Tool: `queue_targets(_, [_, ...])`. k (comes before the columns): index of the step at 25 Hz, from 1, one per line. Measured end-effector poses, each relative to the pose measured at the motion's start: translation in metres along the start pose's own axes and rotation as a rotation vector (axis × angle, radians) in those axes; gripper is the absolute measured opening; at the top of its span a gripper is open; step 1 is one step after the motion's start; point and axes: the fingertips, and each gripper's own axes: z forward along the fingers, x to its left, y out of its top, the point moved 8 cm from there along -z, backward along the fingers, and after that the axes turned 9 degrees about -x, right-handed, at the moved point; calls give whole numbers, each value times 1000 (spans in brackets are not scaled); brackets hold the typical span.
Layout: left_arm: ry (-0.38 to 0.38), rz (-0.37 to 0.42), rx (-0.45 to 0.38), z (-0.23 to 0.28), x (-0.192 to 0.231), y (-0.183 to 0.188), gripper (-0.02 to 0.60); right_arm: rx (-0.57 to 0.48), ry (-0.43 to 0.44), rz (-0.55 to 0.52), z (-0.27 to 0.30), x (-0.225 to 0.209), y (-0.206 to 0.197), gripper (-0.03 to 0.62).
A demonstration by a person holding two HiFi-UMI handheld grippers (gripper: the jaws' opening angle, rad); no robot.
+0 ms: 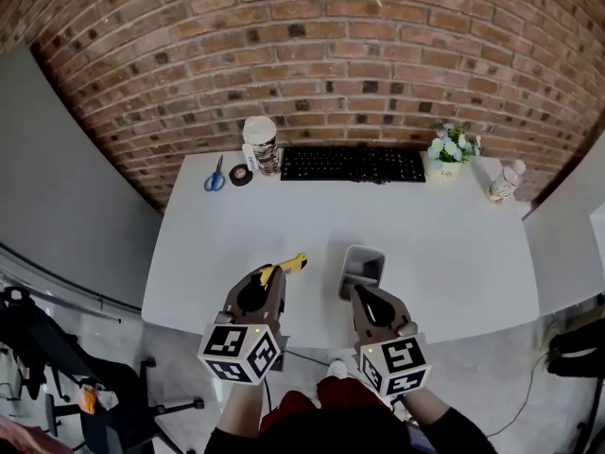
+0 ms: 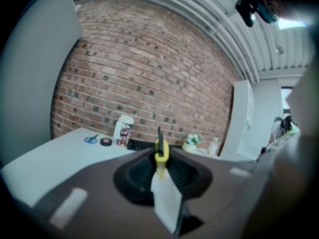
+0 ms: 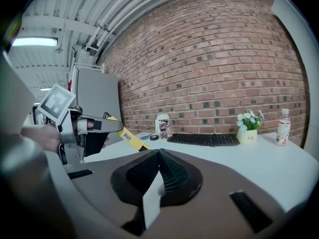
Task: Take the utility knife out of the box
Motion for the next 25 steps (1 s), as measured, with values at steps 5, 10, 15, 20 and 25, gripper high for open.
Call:
queue_targets(5, [68, 1, -15, -19, 10, 2, 60, 4, 58, -6, 8, 9, 0, 8])
queue_targets(10, [111, 8, -24, -37, 20, 2, 60, 7, 107, -12, 14, 24, -1, 8])
queue_targets(15, [135, 6, -24, -54, 35, 2, 60, 10, 132, -26, 20, 42, 1, 8])
queue_targets(20, [122, 4, -21, -67, 50, 7, 60, 4, 127, -34, 26, 63, 6, 8])
queue_targets(25, [101, 14, -23, -80, 70, 16, 60, 1, 114, -35, 33, 90, 6, 8])
